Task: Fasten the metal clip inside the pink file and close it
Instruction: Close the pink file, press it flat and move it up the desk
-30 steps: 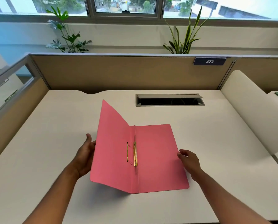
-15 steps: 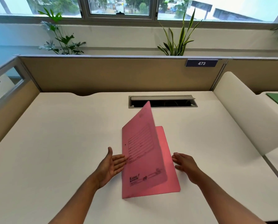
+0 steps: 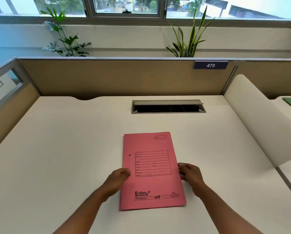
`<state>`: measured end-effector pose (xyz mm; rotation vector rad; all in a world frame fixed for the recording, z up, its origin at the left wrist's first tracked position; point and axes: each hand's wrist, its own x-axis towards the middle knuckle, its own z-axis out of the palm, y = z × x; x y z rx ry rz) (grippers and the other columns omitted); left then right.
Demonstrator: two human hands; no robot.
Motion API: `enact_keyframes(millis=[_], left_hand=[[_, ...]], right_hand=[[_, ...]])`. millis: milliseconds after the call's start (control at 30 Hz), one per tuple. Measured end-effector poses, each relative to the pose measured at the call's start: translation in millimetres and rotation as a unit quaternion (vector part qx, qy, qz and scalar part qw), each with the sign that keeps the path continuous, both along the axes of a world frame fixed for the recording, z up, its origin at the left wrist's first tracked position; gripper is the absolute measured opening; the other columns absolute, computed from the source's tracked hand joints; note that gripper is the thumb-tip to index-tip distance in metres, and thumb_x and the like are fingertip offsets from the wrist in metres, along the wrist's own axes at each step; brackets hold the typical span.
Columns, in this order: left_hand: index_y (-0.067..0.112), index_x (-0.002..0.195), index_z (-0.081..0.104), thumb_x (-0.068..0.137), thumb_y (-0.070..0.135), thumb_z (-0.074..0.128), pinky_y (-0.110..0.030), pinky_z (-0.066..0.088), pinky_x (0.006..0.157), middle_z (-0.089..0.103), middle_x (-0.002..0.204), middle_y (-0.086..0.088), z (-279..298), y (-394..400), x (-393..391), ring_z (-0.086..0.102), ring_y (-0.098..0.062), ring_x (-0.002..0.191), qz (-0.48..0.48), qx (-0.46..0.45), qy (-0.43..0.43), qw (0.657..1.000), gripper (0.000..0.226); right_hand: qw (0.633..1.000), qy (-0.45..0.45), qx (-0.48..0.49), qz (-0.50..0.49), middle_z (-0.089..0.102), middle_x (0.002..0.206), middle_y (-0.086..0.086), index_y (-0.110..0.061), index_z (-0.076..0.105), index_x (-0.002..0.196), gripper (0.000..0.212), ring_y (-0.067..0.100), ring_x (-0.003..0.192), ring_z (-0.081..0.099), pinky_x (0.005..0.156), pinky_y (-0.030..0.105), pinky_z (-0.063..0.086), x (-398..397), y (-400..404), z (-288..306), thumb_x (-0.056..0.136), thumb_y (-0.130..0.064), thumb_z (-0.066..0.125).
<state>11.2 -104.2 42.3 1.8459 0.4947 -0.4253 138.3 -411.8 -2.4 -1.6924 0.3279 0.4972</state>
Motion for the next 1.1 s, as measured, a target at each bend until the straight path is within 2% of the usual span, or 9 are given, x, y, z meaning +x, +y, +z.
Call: enact_keyframes(millis=[67,200,300,433,500,667,800,967,1100], left_hand=[[0.021,0.141,0.05,0.099,0.043,0.05,-0.032,0.039,0.108,0.053,0.144,0.0,-5,-9,-1,0.051,-0.018,0.13,-0.05,0.123,-0.008,0.991,0.048],[0.022,0.147,0.041,0.098,0.031,0.056,-0.03,0.036,0.111,0.047,0.15,-0.001,-13,-18,-6,0.048,-0.018,0.134,-0.086,0.218,-0.031,0.972,0.052],[0.024,0.149,0.037,0.091,0.015,0.063,-0.028,0.034,0.114,0.042,0.153,0.002,-18,-18,-10,0.045,-0.015,0.136,-0.108,0.256,-0.045,0.96,0.064],[0.021,0.153,0.026,0.082,0.002,0.069,-0.027,0.027,0.117,0.023,0.161,0.006,-23,-16,-12,0.028,-0.014,0.145,-0.142,0.298,-0.056,0.942,0.085],[0.022,0.155,0.018,0.081,0.0,0.069,-0.025,0.029,0.114,0.017,0.162,0.006,-26,-16,-12,0.024,-0.014,0.145,-0.143,0.305,-0.054,0.94,0.093],[0.022,0.156,0.001,0.082,0.021,0.076,-0.03,0.021,0.121,-0.005,0.165,0.008,-29,-3,-4,0.001,-0.015,0.152,-0.214,0.37,-0.051,0.903,0.105],[0.015,0.154,-0.011,0.08,0.038,0.078,-0.037,0.004,0.123,-0.017,0.164,-0.001,-29,4,12,-0.012,-0.022,0.151,-0.277,0.402,-0.025,0.873,0.118],[0.014,0.153,-0.017,0.075,0.048,0.079,-0.04,0.0,0.122,-0.024,0.162,-0.003,-34,11,22,-0.016,-0.023,0.15,-0.319,0.417,-0.016,0.851,0.128],[0.017,0.152,-0.019,0.071,0.057,0.078,-0.043,-0.001,0.123,-0.025,0.162,-0.001,-36,23,28,-0.018,-0.024,0.15,-0.327,0.425,-0.027,0.844,0.133]], right_hand=[[0.996,-0.048,-0.069,0.011,0.081,0.094,0.0,-0.02,0.078,0.098,0.013,0.021,0.088,0.076,0.081,0.039,0.063,-4,4,-5,0.095,-0.021,0.066],[0.975,-0.124,-0.177,0.05,0.071,0.094,-0.014,-0.023,0.071,0.107,0.022,0.009,0.092,0.069,0.075,0.023,0.05,-8,14,-7,0.086,-0.018,0.068],[0.954,-0.163,-0.237,0.079,0.067,0.102,-0.006,-0.02,0.066,0.111,0.031,0.007,0.086,0.065,0.079,0.031,0.053,-8,16,-9,0.081,-0.019,0.071],[0.896,-0.235,-0.346,0.148,0.058,0.116,0.001,-0.022,0.064,0.119,0.042,0.022,0.109,0.055,0.082,0.037,0.055,-11,19,-14,0.079,-0.023,0.073],[0.867,-0.283,-0.373,0.168,0.059,0.115,0.001,-0.022,0.067,0.117,0.041,0.023,0.11,0.052,0.081,0.036,0.056,-11,23,-15,0.077,-0.019,0.073],[0.808,-0.362,-0.393,0.25,0.064,0.117,-0.002,-0.021,0.071,0.115,0.039,0.024,0.11,0.056,0.087,0.038,0.054,-14,46,-14,0.076,-0.015,0.065],[0.787,-0.374,-0.366,0.327,0.061,0.134,-0.005,-0.023,0.065,0.129,0.044,0.019,0.127,0.051,0.105,0.037,0.046,-19,72,-14,0.084,-0.027,0.063],[0.74,-0.385,-0.355,0.423,0.043,0.157,-0.005,-0.025,0.045,0.149,0.058,0.02,0.146,0.036,0.122,0.042,0.032,-28,109,-18,0.093,-0.04,0.053],[0.73,-0.362,-0.36,0.454,0.025,0.167,-0.01,-0.031,0.029,0.156,0.057,0.017,0.156,0.015,0.126,0.045,0.015,-26,142,-23,0.102,-0.045,0.036]])
